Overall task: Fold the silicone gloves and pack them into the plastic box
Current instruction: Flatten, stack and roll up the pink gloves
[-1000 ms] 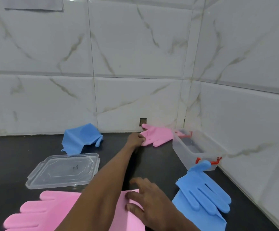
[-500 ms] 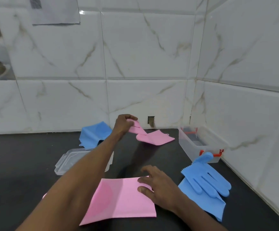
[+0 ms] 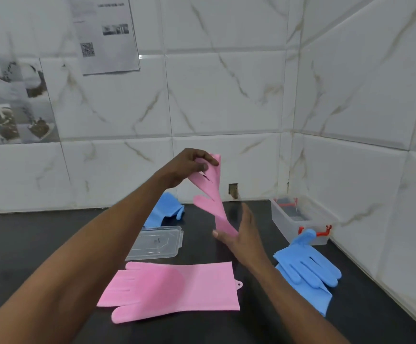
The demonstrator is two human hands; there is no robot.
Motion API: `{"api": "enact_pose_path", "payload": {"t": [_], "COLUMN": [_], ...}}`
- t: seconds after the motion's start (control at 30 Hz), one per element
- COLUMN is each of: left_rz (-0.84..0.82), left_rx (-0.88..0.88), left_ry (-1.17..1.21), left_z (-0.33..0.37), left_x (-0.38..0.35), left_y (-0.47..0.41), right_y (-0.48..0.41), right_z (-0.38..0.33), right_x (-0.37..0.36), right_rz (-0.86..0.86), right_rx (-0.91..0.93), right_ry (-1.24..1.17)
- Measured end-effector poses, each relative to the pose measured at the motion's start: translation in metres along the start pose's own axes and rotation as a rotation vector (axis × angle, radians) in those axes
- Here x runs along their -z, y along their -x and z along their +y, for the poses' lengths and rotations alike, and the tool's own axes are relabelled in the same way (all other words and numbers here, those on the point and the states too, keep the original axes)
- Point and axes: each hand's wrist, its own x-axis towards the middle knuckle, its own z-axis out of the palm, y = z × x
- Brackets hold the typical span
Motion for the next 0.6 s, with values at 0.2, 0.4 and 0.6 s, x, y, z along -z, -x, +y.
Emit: {"api": "enact_pose_path", "payload": {"t": [0.2, 0.4, 0.6], "left_rz": [-0.277, -0.255, 0.626], "left_rx": [-0.108, -0.144, -0.048], "left_ry": [-0.03, -0.249, -0.5], "left_z": [0.045, 0.084, 0.059], "left_x": [0.02, 0.024, -0.024], "left_y": [0.008, 0.001, 0.045], "right_y": [-0.026, -0.045, -0.05], "right_z": [-0.031, -0.067, -0.092], "right_x": [0.031, 0.056, 0.045], "right_rz": [-0.122, -0.106, 0.109], "right_rx": [0.06, 0.13, 0.148], "right_ry": [-0.501, -0.544, -0.322]}}
